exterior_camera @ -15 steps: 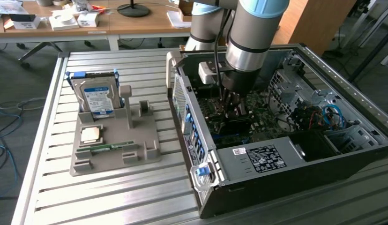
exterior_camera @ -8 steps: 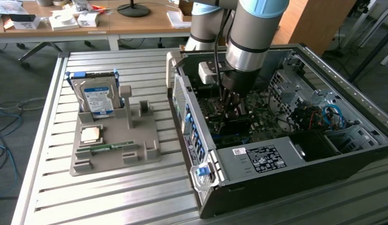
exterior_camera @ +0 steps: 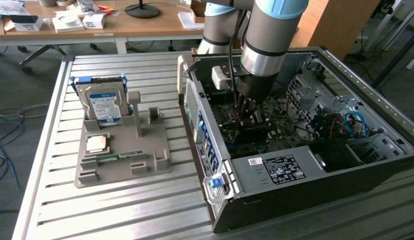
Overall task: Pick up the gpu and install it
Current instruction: 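Press down on the gpu until it lock into place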
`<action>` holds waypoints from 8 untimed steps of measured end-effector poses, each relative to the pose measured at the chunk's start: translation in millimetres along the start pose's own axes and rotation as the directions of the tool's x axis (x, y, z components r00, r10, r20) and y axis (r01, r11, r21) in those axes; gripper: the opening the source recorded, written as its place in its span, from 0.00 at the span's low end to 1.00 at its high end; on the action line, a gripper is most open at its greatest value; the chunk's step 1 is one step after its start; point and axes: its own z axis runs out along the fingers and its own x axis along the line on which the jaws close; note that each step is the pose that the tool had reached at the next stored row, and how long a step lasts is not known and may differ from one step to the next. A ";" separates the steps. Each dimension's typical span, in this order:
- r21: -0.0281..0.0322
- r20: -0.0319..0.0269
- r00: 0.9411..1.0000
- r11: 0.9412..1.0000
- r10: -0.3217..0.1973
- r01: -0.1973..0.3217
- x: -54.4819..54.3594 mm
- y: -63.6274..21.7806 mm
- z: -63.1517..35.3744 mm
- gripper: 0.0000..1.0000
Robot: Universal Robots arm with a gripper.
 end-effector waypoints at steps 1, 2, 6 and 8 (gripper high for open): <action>0.000 0.000 1.000 1.000 0.000 0.000 0.0 0.0 0.0 0.11; 0.000 0.000 1.000 1.000 0.000 0.000 0.0 0.0 0.0 0.11; 0.000 0.001 1.000 1.000 0.000 0.000 -0.1 0.0 -0.6 0.11; 0.001 0.002 1.000 1.000 0.000 0.000 -0.3 -0.2 -2.1 0.11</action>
